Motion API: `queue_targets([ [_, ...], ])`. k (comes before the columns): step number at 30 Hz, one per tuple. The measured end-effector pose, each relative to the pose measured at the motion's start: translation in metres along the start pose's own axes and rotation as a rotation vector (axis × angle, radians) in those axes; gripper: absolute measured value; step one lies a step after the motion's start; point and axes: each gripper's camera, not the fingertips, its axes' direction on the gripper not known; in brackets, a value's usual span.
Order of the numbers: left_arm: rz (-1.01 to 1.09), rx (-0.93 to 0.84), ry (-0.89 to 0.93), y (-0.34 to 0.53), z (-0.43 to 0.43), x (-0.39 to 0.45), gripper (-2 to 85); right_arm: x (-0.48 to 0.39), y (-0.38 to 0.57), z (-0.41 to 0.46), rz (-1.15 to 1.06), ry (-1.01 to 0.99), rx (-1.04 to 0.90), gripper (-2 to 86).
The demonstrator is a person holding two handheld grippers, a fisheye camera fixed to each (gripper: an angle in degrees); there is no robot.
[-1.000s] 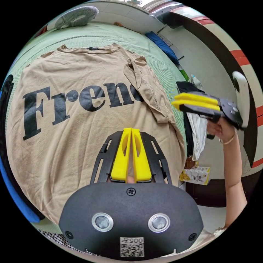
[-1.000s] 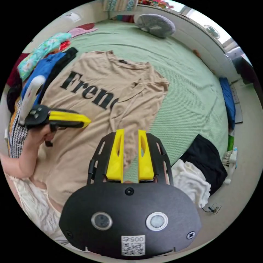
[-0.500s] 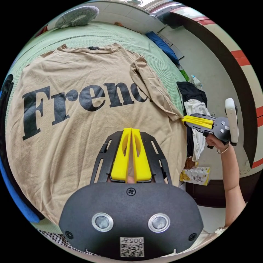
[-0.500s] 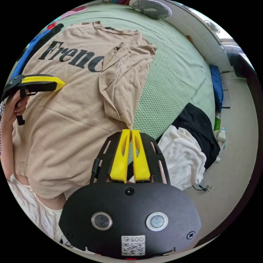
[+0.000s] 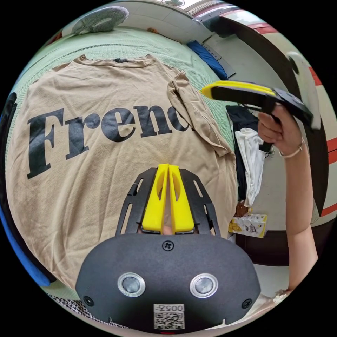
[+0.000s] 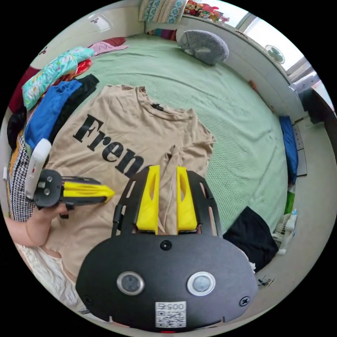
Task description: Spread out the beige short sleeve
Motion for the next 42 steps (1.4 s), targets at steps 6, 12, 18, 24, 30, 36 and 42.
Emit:
queue_targets([
  [6, -0.003, -0.003, 0.009, 0.006, -0.010, 0.002, -0.7, 0.013, -0.019, 0.069, 0.161, 0.040, -0.061, 3.5],
  [12, -0.007, -0.006, 0.006, 0.014, -0.020, 0.007, -0.6, 0.030, -0.003, 0.041, 0.284, 0.210, 0.021, 0.7],
  [18, 0.010, 0.009, 0.005, 0.024, -0.031, 0.013, -0.6, 0.023, 0.004, 0.033, 0.343, 0.070, 0.082, 3.0],
  [24, 0.022, 0.154, 0.029, 0.050, -0.060, 0.023, -0.6, -0.052, 0.066, 0.032, 0.366, 0.047, 0.144, 4.9],
  [30, 0.018, 0.160, -0.130, 0.091, -0.100, 0.037, -0.6, -0.118, 0.171, -0.004, 0.392, -0.061, 0.207, 4.0],
  [36, -0.054, 0.151, -0.295, 0.151, -0.156, 0.009, -0.4, -0.134, 0.203, -0.019, 0.487, -0.153, 0.297, 5.7],
  [42, -0.170, 0.212, -0.453, 0.152, -0.205, -0.036, 3.3, -0.158, 0.210, 0.017, 0.435, -0.186, 0.152, 5.1],
])
